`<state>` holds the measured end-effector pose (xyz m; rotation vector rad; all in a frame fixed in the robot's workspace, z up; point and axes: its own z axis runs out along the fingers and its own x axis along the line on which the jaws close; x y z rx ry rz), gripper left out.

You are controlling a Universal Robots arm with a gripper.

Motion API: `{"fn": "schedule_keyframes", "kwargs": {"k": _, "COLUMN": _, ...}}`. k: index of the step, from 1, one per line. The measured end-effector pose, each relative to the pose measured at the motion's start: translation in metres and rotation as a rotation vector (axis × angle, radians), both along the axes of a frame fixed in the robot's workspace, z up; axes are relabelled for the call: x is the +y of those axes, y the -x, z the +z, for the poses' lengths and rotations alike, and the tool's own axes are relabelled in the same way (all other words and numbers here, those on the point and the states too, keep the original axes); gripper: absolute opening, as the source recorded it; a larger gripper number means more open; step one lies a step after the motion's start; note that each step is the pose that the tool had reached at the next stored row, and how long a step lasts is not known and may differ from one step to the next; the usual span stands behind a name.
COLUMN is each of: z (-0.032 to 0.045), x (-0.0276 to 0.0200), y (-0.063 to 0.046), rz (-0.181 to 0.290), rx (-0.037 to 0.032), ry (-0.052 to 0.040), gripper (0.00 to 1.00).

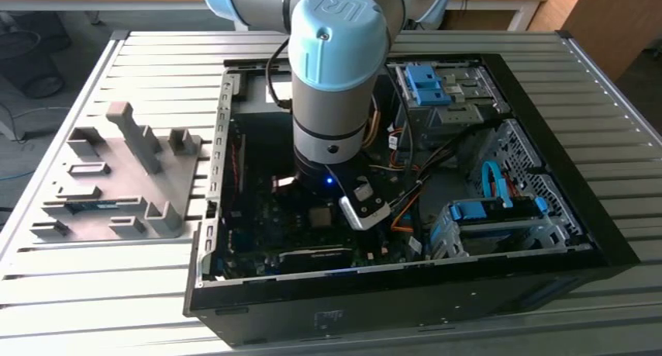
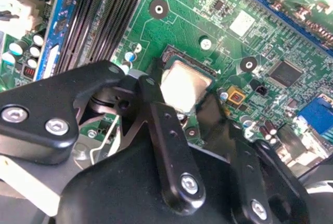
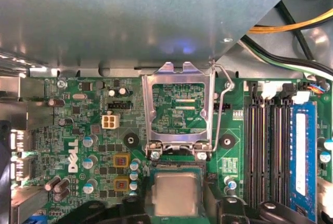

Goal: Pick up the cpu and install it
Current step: 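Place the cpu into insertion slot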

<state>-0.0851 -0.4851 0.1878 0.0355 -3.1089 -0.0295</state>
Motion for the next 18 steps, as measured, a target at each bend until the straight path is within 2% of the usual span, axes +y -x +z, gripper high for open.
{"fn": "schedule_keyframes", "kwargs": {"k": 1, "z": 0.0000, "x": 0.0000, "y": 0.0000, "rz": 0.000, "rx": -0.0002, "ry": 0.0001, "gripper": 0.54}}
{"fn": "schedule_keyframes", "kwargs": {"k": 6, "z": 0.0000, "x": -0.0001, "y": -0.0006, "rz": 0.000, "rx": 0.0000, "ry": 0.0003, "gripper": 0.54}}
{"fn": "schedule_keyframes", "kwargs": {"k": 11, "z": -0.0005, "x": -0.0001, "y": -0.0069, "rz": 0.000, "rx": 0.0021, "ry": -0.0007, "gripper": 0.54}}
{"fn": "schedule_keyframes", "kwargs": {"k": 18, "z": 0.0006, "x": -0.0002, "y": -0.0067, "rz": 0.000, "rx": 0.0024, "ry": 0.0007, "gripper": 0.54}}
